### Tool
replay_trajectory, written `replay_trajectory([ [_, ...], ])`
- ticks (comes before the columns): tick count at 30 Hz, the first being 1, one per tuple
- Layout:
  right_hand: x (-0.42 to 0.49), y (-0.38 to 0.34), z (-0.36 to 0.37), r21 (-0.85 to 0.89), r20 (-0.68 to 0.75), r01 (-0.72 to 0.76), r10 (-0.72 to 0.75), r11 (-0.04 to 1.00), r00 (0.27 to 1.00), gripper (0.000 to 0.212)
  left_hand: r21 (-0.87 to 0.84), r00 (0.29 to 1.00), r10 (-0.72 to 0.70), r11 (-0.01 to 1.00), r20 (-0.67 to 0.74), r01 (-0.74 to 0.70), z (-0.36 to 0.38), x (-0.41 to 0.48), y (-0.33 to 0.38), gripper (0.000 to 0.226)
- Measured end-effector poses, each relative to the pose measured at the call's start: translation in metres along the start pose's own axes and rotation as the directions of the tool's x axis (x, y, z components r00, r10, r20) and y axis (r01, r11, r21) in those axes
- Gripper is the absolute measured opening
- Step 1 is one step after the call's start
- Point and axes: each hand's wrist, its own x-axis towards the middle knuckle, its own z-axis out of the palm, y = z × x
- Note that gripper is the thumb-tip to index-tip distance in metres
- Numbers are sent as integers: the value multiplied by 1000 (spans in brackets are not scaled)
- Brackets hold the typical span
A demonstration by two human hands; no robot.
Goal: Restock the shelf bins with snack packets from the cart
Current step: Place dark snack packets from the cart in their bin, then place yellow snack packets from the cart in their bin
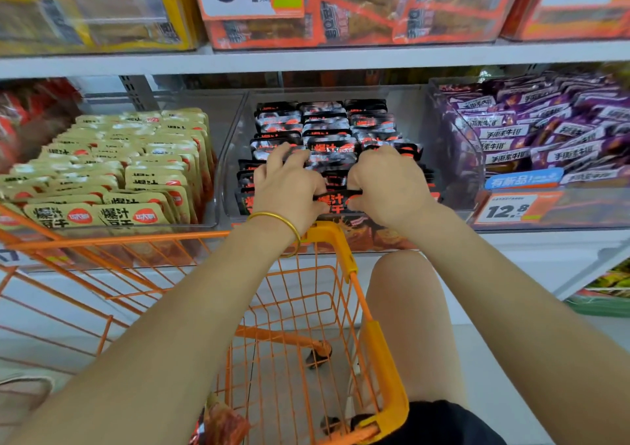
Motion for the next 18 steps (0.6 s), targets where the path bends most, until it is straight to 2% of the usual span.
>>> replay_trajectory([
  [4, -5, 6, 5, -38, -5, -25, 25, 999, 1000, 25, 39, 999, 39, 998, 0, -39, 1, 2, 4, 22],
  [10, -5, 7, 6, -14, 3, -27, 27, 1000, 1000, 28, 32, 1000, 19, 999, 16, -19, 0, 2, 6, 25],
  [12, -10, 5, 10, -43, -65, -36, 33, 998, 997, 27, 2, 1000, 10, 1000, -9, -10, 0, -2, 4, 23],
  [13, -15, 4, 12, -42, -158, -51, 44, 998, 986, 25, -36, 999, 3, 999, -50, -5, 1, -5, 2, 21],
  [15, -28, -3, 18, 68, -358, -77, 96, 995, 929, 24, -139, 980, -23, 990, -195, -5, 2, -19, -5, 15],
  [16, -36, -9, 20, 134, -439, -41, 97, 990, 893, 25, -176, 958, -32, 984, -285, -20, 3, -27, -11, 15],
  [18, -45, -27, 24, 204, -478, 89, 19, 975, 878, 24, -188, 901, -5, 979, -434, -85, 5, -46, -26, 17],
])
